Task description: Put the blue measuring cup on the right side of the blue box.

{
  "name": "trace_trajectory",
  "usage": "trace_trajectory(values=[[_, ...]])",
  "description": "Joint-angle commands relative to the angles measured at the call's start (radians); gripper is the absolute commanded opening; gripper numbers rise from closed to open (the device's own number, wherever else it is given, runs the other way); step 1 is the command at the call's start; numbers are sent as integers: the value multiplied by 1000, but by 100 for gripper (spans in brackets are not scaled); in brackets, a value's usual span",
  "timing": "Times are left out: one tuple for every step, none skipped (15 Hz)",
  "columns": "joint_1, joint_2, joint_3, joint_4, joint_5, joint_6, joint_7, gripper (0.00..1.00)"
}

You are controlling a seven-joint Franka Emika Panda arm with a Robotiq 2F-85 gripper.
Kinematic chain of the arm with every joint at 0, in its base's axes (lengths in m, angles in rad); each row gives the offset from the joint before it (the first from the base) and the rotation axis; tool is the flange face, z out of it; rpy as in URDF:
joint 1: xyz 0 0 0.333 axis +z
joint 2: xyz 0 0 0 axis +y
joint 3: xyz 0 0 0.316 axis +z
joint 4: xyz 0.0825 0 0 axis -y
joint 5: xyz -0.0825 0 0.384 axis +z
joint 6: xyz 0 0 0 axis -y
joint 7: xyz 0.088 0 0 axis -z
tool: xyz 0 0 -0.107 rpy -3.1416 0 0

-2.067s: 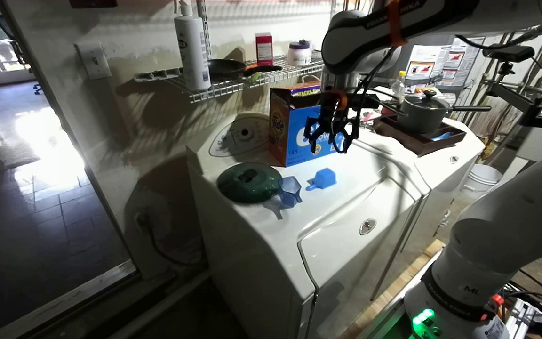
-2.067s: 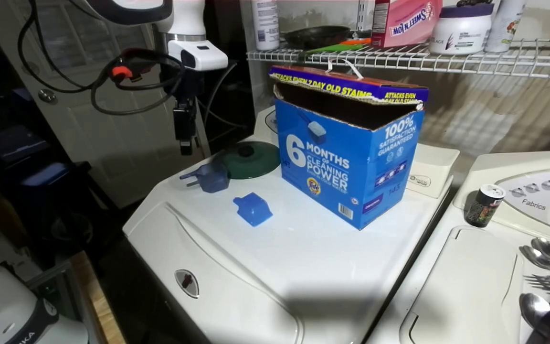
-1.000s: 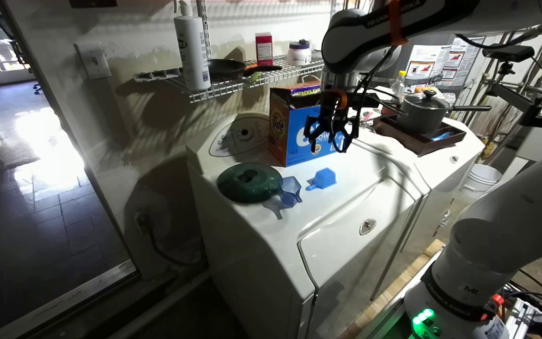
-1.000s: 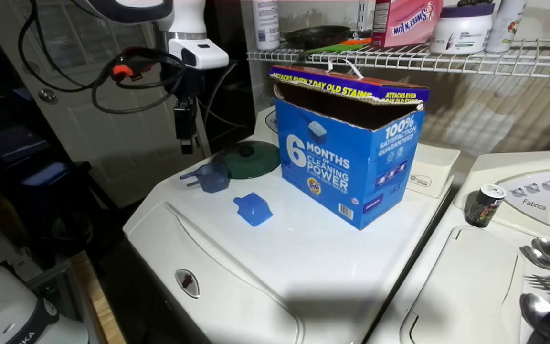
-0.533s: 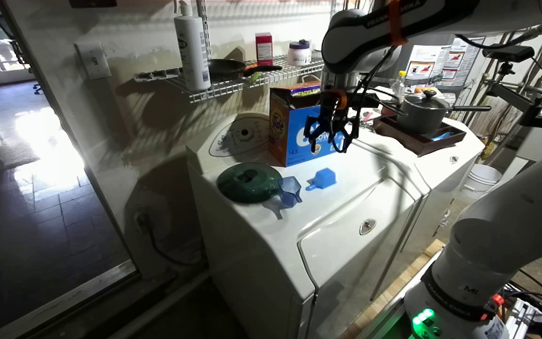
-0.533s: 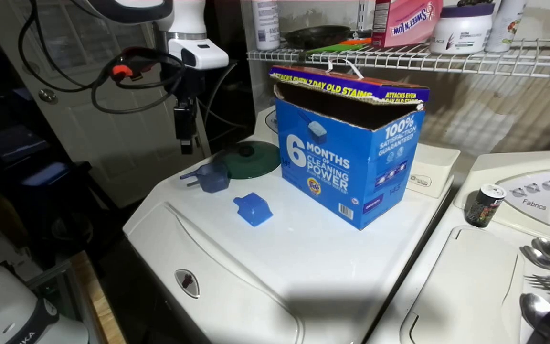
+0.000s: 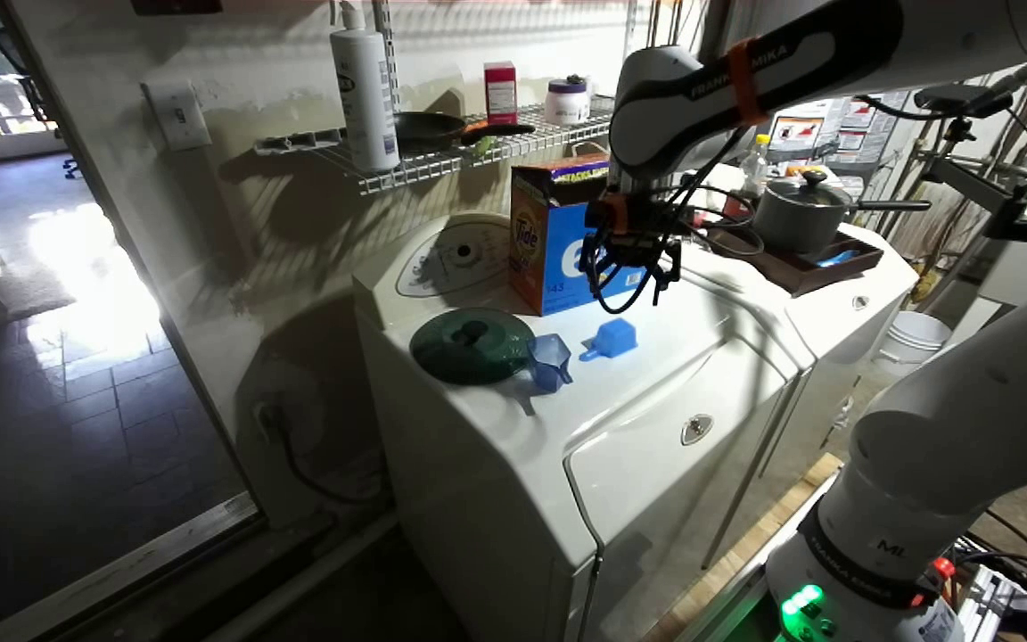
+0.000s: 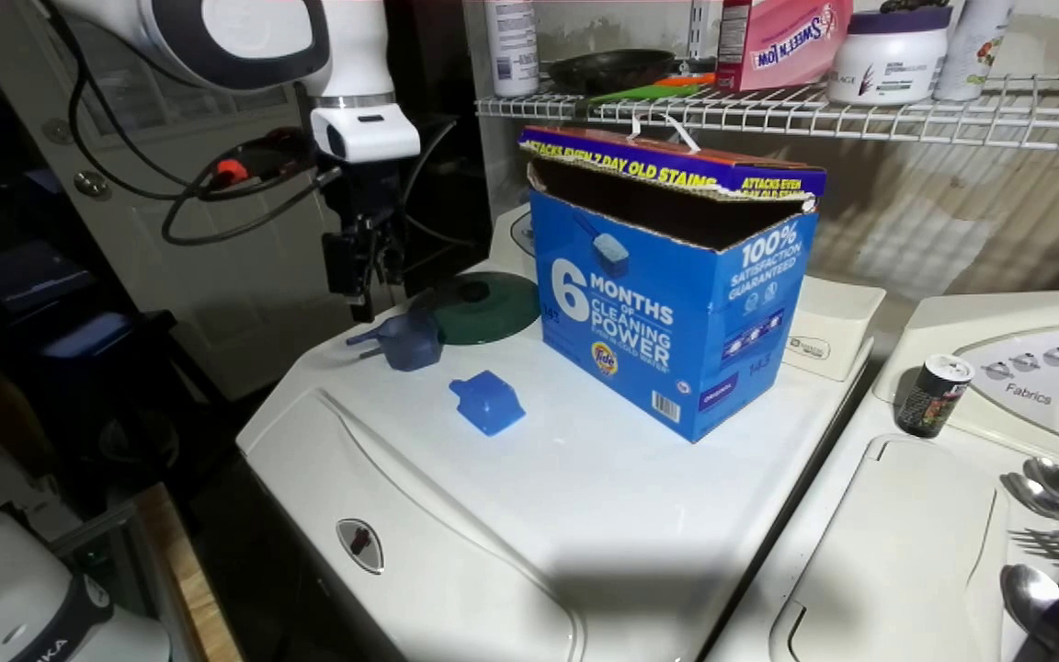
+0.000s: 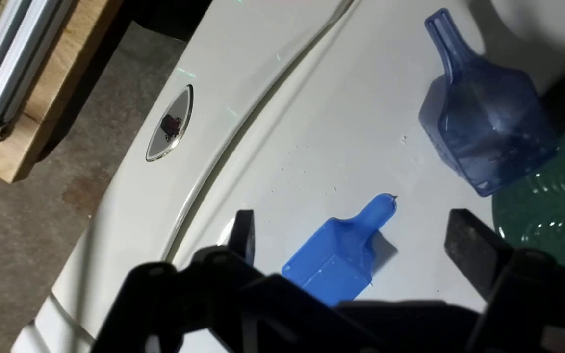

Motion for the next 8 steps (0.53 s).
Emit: trace_trajectory(values=[[-33,-50,26,-100,-57,115,186,100],[-44,-54,23,-120,-79,135,229,100],[-56,-59,21,-142,-106,159,270,100],[-70,-59,15,-158,-128,177,303,100],[-84,-55,11,-170,-151,193,329,100],[-48,-24,-1,-120,-106,143,260,100],[-60,-25,-3,-135,-121,158,279,100],[-68,-27,-5,-144,-127,167,288,100]])
